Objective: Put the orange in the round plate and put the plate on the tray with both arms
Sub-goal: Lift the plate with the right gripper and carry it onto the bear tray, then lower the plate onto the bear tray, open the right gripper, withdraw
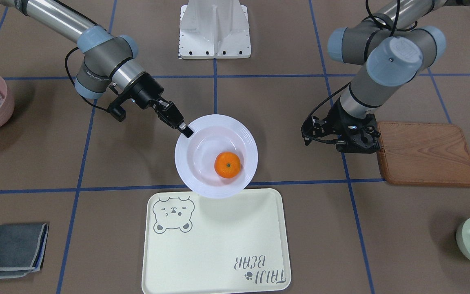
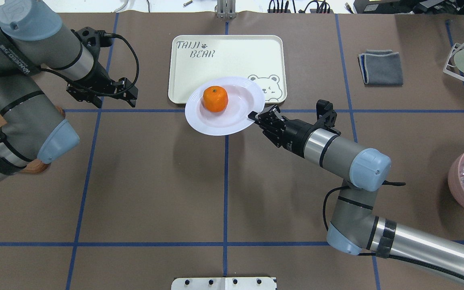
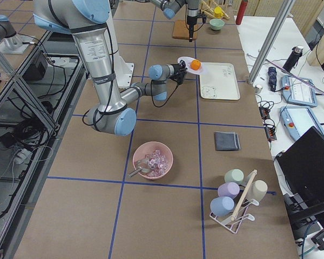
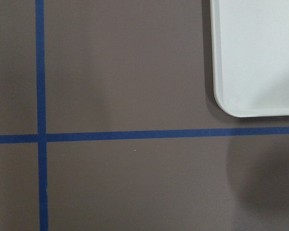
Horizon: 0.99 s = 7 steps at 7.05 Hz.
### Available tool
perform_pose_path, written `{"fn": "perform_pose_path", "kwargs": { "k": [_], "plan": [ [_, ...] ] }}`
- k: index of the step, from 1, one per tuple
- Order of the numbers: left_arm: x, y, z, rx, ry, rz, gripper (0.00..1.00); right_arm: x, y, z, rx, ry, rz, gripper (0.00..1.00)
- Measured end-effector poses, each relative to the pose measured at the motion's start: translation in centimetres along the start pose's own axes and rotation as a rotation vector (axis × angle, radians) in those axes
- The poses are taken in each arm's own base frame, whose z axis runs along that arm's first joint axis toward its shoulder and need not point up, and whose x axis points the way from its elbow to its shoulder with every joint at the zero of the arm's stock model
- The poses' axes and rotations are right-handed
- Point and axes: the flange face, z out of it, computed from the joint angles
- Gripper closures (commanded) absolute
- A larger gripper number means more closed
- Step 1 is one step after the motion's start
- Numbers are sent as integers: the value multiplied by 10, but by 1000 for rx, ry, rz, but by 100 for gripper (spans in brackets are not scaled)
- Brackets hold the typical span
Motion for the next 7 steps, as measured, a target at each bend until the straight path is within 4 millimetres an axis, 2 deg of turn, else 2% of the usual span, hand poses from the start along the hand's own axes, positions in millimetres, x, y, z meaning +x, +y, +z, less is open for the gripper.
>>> {"fn": "perform_pose_path", "kwargs": {
  "k": [1, 3, 5, 6, 7],
  "plan": [
    [-1, -1, -3, 5, 1, -2, 1, 1, -7, 16, 83, -37, 71, 100],
    [-4, -1, -6, 10, 2, -5, 1, 2, -18, 68, 230, -88, 175, 100],
    [-7, 3, -9, 12, 4, -8, 1, -17, -14, 122, 352, -48, 171, 100],
    [-8, 4, -9, 12, 5, -9, 1, -25, -13, 139, 397, -17, 155, 100],
    [-7, 5, -10, 14, 7, -9, 1, -25, -14, 152, 430, 6, 141, 100]
  ]
}}
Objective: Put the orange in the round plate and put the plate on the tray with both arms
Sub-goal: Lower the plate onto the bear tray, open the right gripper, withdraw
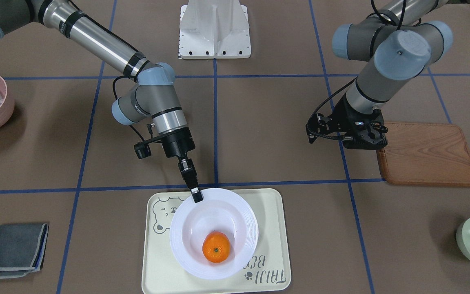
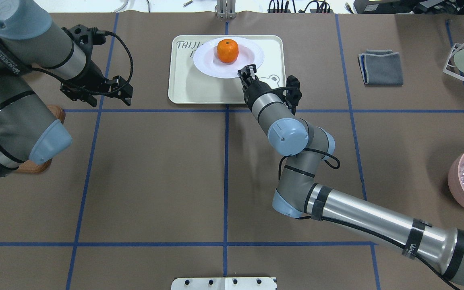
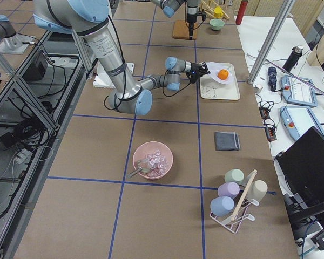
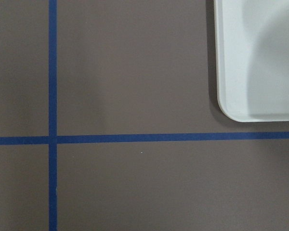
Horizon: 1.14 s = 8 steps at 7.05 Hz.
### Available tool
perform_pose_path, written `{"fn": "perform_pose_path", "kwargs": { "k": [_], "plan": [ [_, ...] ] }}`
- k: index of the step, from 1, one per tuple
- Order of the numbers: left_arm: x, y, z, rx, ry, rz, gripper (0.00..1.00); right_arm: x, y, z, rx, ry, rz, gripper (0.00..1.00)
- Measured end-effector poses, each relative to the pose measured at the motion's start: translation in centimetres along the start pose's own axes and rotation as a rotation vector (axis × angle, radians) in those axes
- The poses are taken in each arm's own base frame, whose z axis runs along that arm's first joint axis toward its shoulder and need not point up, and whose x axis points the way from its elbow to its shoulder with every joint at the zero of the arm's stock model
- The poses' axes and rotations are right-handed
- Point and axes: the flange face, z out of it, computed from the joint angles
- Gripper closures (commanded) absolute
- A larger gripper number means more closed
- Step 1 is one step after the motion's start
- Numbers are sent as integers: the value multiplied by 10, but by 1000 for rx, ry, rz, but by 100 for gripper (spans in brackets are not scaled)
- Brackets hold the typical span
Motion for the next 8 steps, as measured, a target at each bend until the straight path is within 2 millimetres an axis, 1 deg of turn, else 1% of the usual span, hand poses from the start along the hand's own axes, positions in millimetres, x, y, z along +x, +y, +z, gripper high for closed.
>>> {"fn": "perform_pose_path", "kwargs": {
  "k": [1, 2, 3, 4, 5, 6, 7, 8],
  "plan": [
    [1, 1, -1, 2, 2, 1, 1, 3, 4, 10, 25, 12, -14, 100],
    [2, 2, -2, 2, 4, 2, 1, 6, 6, 17, 39, 21, -24, 82],
    [2, 2, -2, 2, 5, 3, 1, 7, 10, 19, 41, 25, -27, 49],
    [3, 2, -3, 2, 6, 2, 1, 9, 19, 17, 32, 28, -26, 0],
    [3, 1, -3, 2, 6, 2, 1, 11, 29, 12, 17, 30, -24, 0],
    [3, 1, -3, 3, 7, 3, 1, 12, 37, 0, -9, 28, -17, 0],
    [3, 1, -3, 3, 7, 3, 1, 13, 39, -24, -47, 21, -10, 0],
    [3, 1, -3, 3, 7, 3, 1, 19, 39, -54, -89, 19, -10, 0]
  ]
}}
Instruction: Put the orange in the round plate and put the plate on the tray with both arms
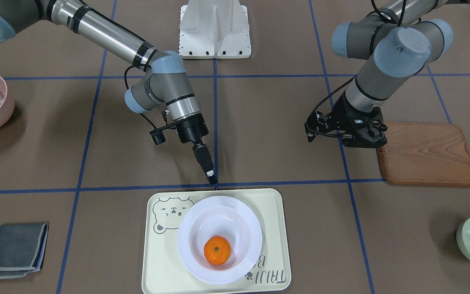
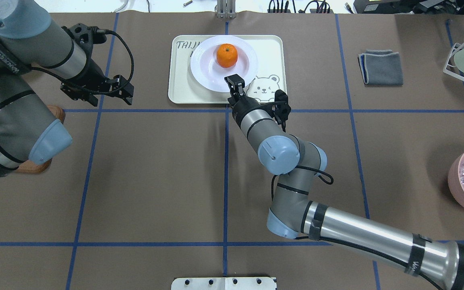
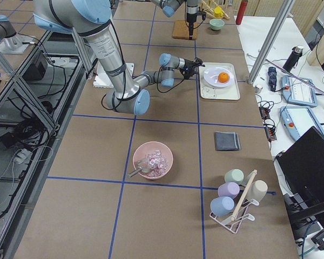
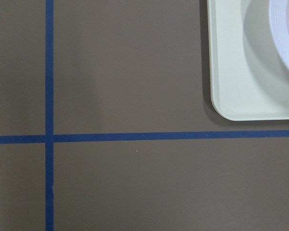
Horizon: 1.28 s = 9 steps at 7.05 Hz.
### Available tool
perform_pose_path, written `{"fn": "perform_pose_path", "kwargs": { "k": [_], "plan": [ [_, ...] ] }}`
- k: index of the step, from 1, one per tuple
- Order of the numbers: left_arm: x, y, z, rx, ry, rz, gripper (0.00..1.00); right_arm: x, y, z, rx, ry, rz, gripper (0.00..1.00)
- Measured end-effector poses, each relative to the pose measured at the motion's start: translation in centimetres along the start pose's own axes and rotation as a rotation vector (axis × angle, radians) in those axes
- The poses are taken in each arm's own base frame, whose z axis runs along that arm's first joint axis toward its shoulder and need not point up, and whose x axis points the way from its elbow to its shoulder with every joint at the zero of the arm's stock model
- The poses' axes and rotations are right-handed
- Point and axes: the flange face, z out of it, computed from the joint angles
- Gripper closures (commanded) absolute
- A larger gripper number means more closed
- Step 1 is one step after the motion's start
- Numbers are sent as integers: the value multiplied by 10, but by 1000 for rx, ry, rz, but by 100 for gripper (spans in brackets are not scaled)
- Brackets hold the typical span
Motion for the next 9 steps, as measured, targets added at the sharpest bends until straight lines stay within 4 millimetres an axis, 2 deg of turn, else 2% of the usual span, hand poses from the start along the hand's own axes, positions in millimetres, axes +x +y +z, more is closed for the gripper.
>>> {"fn": "perform_pose_path", "kwargs": {
  "k": [2, 3, 4, 5, 6, 7, 8, 9],
  "plan": [
    [0, 0, -1, 1, 1, 2, 1, 26, -15, -49, -55, 26, -86, 0],
    [0, -1, -1, 3, 1, 6, 2, 40, -24, -70, -98, 59, -237, 0],
    [-1, -2, -3, 7, 1, 8, 2, 49, -37, -83, -159, 99, -408, 0],
    [-4, -5, -7, 14, 0, 8, 2, 43, -61, -82, -219, 145, -517, 0],
    [-7, -8, -10, 22, -2, 19, 2, 21, -96, -72, -279, 204, -608, 0],
    [-13, -13, -16, 33, -4, 41, 2, -14, -145, -61, -335, 283, -719, 0],
    [-25, -20, -23, 46, -13, 64, 2, -51, -197, -54, -381, 366, -838, 0],
    [-47, -26, -30, 58, -30, 96, 2, -81, -245, -56, -418, 443, -960, 0]
  ]
}}
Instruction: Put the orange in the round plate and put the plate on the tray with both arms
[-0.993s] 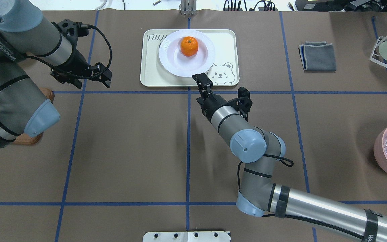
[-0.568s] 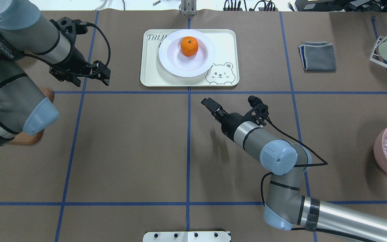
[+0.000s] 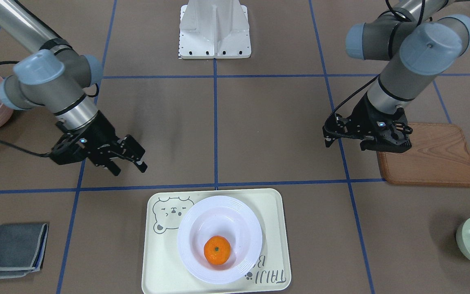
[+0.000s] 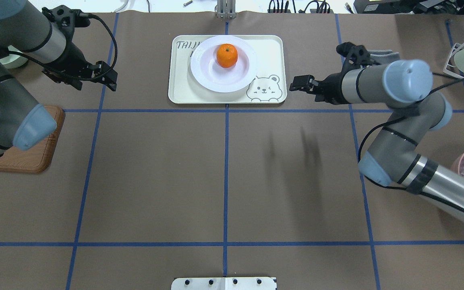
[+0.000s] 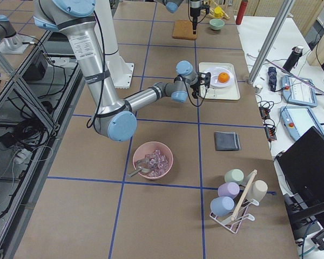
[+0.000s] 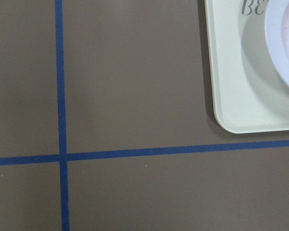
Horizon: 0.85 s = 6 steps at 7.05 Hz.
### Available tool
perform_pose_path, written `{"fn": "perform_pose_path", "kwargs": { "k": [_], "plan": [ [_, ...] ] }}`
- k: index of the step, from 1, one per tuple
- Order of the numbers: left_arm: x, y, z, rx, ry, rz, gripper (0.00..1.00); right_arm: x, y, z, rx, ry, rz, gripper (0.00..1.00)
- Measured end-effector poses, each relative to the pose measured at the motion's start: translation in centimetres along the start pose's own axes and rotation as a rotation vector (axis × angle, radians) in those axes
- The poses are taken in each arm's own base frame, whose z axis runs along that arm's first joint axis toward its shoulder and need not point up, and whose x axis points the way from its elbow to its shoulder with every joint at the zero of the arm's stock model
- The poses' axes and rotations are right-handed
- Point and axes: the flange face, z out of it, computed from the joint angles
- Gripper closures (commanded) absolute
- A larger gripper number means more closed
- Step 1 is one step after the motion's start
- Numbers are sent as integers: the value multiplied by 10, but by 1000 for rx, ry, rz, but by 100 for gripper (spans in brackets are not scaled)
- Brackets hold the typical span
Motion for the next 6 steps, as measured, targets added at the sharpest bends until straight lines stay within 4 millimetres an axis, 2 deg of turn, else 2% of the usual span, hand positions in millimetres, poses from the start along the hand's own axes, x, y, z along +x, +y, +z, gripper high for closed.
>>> {"fn": "perform_pose_path", "kwargs": {
  "k": [1, 3, 5, 6],
  "plan": [
    [-32, -4, -8, 12, -25, 49, 2, 29, -34, -28, -43, 75, -112, 0],
    [-107, -9, -28, 20, -87, 146, 2, 93, -80, -94, -128, 210, -290, 0],
    [-168, -7, -48, -38, -154, 153, 2, 174, -107, -188, -225, 291, -393, 0],
    [-191, -4, -65, -81, -185, 143, 2, 212, -106, -231, -273, 313, -421, 0]
  ]
}}
